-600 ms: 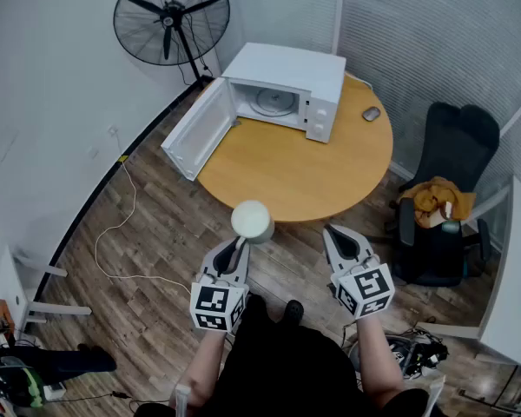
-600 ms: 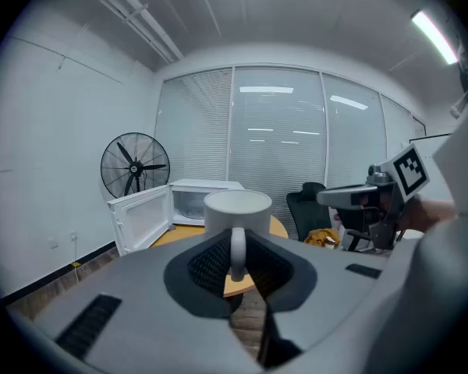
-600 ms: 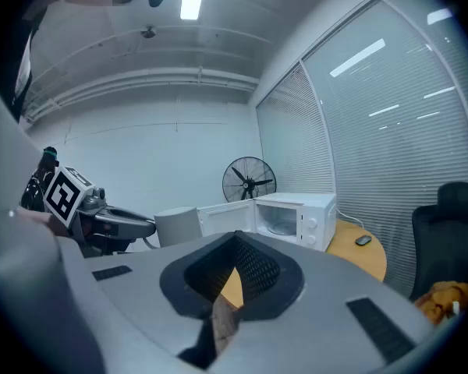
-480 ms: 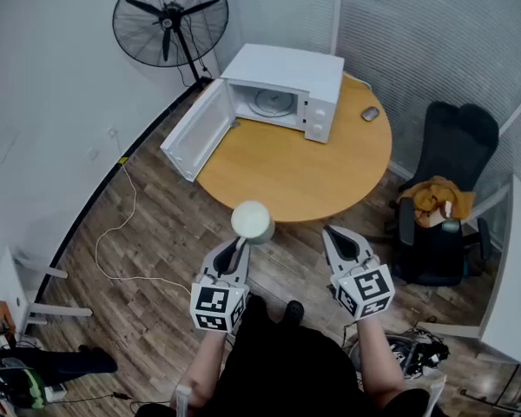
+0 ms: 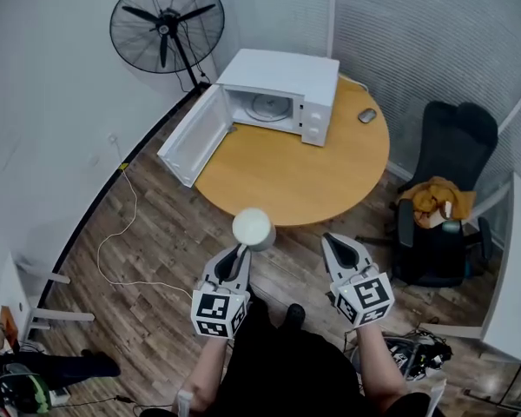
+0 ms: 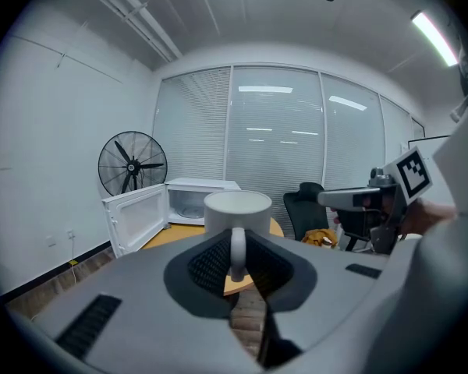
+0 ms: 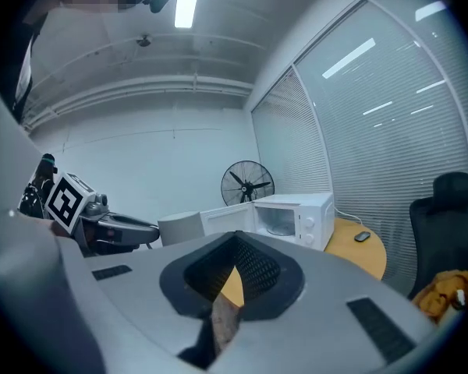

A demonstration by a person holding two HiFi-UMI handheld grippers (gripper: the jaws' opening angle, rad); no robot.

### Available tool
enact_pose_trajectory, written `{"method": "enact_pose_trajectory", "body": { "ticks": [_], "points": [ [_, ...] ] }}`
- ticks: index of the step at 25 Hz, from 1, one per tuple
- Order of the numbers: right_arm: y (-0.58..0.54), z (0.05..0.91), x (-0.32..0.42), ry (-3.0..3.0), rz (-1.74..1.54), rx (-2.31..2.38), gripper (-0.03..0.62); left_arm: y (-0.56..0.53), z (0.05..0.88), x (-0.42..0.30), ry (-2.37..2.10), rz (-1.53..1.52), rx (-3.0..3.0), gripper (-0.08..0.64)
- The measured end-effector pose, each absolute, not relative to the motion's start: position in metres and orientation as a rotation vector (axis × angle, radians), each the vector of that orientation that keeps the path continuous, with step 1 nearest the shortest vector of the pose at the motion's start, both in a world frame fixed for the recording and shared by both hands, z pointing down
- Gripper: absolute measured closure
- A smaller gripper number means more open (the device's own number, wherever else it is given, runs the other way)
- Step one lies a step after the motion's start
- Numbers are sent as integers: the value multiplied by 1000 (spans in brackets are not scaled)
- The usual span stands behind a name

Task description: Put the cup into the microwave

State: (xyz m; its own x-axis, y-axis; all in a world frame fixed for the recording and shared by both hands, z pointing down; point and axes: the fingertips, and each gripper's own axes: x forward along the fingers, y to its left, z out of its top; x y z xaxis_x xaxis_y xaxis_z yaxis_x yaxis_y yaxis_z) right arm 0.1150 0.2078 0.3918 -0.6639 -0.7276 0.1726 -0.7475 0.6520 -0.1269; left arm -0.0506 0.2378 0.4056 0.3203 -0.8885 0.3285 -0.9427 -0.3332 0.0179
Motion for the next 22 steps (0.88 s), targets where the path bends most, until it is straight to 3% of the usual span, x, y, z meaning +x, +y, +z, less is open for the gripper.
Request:
{"method": "enact_pose_trajectory", "body": {
  "ticks": [22],
  "points": [
    [118,403,85,-2688,337,1237,583,134,414,-75,-1591,399,2423,517]
  ]
}}
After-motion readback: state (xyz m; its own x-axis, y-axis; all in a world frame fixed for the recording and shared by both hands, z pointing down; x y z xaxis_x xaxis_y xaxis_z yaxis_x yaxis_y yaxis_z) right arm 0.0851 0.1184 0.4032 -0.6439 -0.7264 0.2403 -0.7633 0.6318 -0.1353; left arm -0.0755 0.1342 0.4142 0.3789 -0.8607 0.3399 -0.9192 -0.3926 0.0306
